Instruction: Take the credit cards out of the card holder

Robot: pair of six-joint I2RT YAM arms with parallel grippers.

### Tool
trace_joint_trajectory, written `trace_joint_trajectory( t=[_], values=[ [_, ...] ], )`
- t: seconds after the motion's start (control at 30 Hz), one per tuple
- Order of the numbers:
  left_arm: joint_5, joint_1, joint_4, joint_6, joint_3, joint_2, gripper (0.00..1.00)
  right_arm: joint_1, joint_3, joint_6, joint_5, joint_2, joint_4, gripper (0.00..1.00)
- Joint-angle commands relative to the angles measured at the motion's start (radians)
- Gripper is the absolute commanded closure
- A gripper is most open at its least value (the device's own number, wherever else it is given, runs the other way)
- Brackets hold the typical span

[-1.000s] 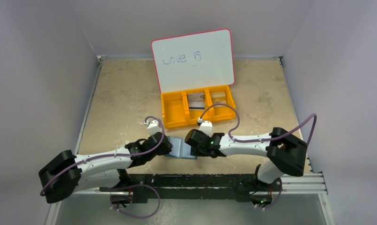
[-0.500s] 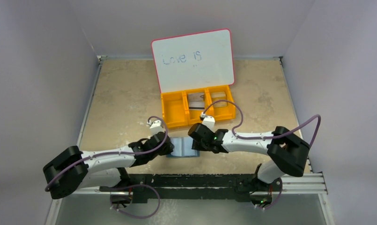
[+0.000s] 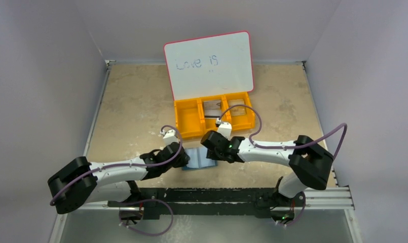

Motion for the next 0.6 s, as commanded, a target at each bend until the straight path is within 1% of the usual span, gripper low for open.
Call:
trace_joint_trajectory(
  t=[0.0,0.1,0.2,0.33,0.57],
  values=[
    [0.032,0.0,0.033,-0.003,0.008,0.002,1.0,0.011,0.033,0.057,0.073,0.011,-0.059,0.57],
    [0.028,0.0,0.032,-0.002,0.008,0.003,1.0,0.013,0.05,0.032,0.08,-0.01,-0.065,0.57],
    [0.034,0.0,0.031,0.004,0.014,0.011,1.0,0.013,0.039,-0.005,0.045,-0.032,-0.01,0.56],
    [0.033,0.0,0.028,0.003,0.015,0.008,1.0,0.013,0.016,-0.009,0.0,-0.01,0.041,0.55],
    [0.032,0.0,0.03,0.0,0.011,0.005,1.0,0.013,-0.024,0.054,-0.041,0.026,0.048,0.55]
  ],
)
